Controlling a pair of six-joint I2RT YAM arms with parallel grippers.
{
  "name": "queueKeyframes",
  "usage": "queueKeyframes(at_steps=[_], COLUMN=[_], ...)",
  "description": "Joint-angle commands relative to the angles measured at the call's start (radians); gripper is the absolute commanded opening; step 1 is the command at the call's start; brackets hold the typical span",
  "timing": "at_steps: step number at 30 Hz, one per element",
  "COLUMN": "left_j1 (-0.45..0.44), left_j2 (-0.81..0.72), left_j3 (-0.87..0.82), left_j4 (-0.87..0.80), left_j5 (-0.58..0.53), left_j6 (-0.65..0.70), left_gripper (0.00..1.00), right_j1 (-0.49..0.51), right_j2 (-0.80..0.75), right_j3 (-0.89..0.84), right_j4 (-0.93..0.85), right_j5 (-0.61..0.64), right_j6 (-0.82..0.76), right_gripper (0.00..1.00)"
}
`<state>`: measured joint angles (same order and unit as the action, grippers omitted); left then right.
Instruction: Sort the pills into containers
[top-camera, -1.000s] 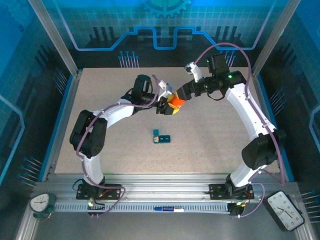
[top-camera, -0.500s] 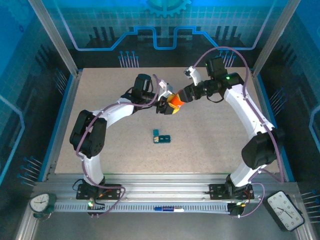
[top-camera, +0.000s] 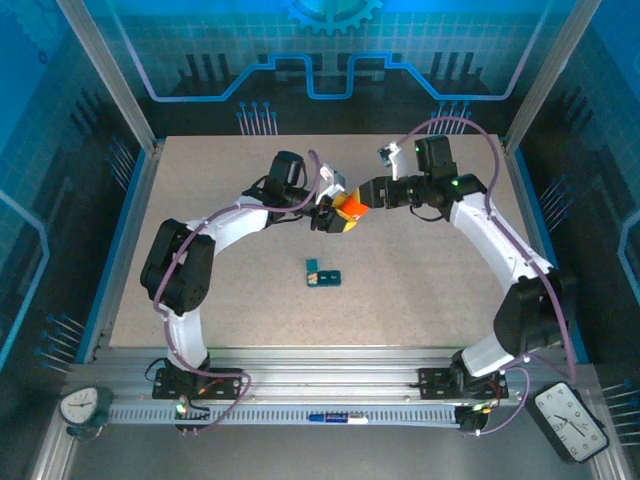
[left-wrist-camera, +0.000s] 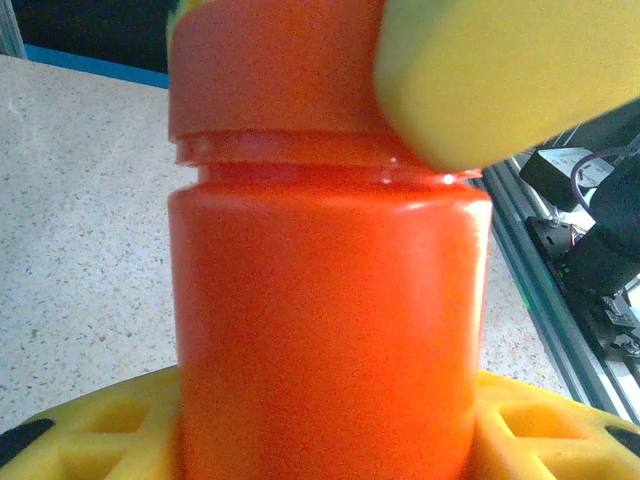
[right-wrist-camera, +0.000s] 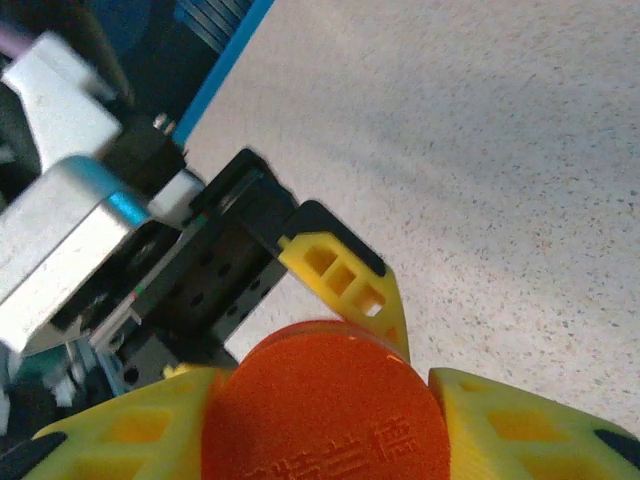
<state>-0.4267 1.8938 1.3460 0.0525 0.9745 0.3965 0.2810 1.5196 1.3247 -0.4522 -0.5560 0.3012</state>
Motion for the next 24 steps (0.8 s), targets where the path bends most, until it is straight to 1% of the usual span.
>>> queueKeyframes(at_steps=[1, 4, 9, 11, 14, 15, 17, 19, 21, 23, 24], left_j1=[-0.003, -0.003, -0.003, -0.004, -0.004, -0.004, -0.003, -0.004, -0.003, -0.004, -0.003], left_j2=[-0.027, -0.023, -0.015, -0.011, -0.009, -0.008, -0.008, -0.009, -0.010, -0.012, -0.011], left_j3=[0.051, 0.055, 0.058, 0.061, 0.065, 0.067, 0.068, 0.071, 0.074, 0.077, 0.080], left_j4=[0.096, 0.094, 0.090, 0.085, 0.071, 0.065, 0.056, 0.048, 0.036, 0.028, 0.020], left_j5=[0.043, 0.041, 0.041, 0.039, 0.042, 0.042, 0.043, 0.043, 0.043, 0.044, 0.045], left_j6=[0.010, 0.012, 0.012, 0.013, 0.021, 0.024, 0.031, 0.036, 0.043, 0.051, 0.054], left_gripper=[0.00, 0.00, 0.00, 0.00, 0.00, 0.00, 0.00, 0.00, 0.00, 0.00, 0.00], right_j1=[0.023, 0.027, 0.023, 0.015, -0.003, -0.010, -0.028, -0.052, -0.084, -0.112, -0.123], right_j2=[-0.026, -0.036, -0.020, -0.013, -0.020, -0.026, -0.037, -0.051, -0.063, -0.069, -0.070], right_j3=[-0.112, -0.135, -0.079, -0.035, 0.023, 0.044, 0.080, 0.100, 0.110, 0.128, 0.136], right_j4=[0.127, 0.160, 0.114, 0.087, 0.058, 0.039, -0.001, -0.029, -0.054, -0.100, -0.130], right_j5=[0.040, 0.036, 0.031, 0.021, 0.000, -0.003, -0.012, -0.037, -0.087, -0.126, -0.123], right_j6=[0.233, 0.254, 0.217, 0.195, 0.148, 0.125, 0.083, 0.041, -0.016, -0.109, -0.167], right_gripper=[0.46, 0.47, 0.53, 0.60, 0.80, 0.84, 0.91, 0.93, 0.94, 0.94, 0.94])
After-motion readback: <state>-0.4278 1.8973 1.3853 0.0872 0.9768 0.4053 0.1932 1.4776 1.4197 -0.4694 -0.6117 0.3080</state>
